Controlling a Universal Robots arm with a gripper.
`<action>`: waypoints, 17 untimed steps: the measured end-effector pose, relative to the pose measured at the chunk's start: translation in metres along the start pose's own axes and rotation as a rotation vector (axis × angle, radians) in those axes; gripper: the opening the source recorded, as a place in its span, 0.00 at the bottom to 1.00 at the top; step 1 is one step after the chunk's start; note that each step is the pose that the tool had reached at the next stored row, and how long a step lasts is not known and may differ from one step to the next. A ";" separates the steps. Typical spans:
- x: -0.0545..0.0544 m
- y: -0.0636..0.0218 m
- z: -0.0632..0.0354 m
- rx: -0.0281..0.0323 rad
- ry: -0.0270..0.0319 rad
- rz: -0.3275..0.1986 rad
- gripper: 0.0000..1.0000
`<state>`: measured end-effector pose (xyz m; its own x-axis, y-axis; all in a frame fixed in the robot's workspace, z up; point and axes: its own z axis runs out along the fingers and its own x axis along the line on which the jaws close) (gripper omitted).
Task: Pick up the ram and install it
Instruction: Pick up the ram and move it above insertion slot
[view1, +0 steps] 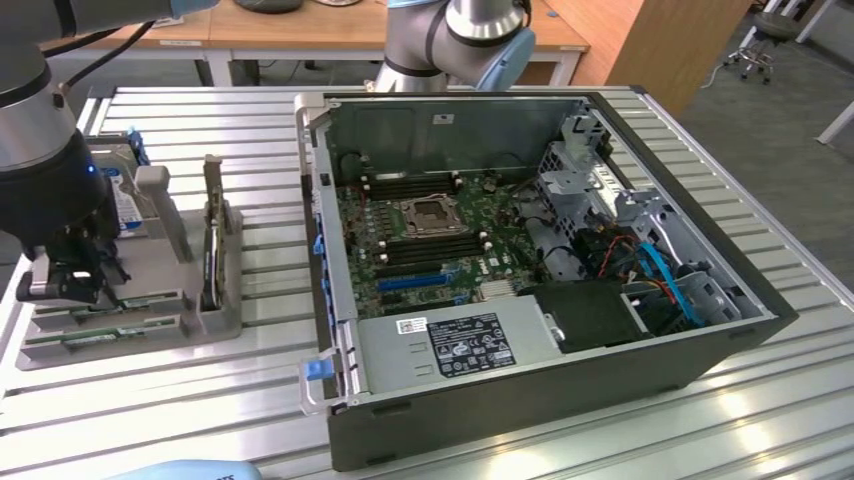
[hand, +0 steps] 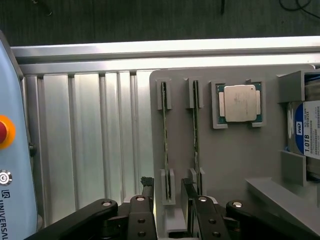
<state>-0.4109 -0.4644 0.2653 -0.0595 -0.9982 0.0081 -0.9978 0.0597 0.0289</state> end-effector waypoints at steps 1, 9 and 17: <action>0.000 0.0000 0.0009 0.0000 0.0000 -0.001 0.35; 0.000 -0.0003 0.0096 0.0000 0.0002 -0.006 0.35; 0.000 -0.0005 0.0180 0.0000 0.0003 -0.011 0.35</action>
<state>-0.4109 -0.4644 0.2473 -0.0480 -0.9988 0.0081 -0.9984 0.0482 0.0290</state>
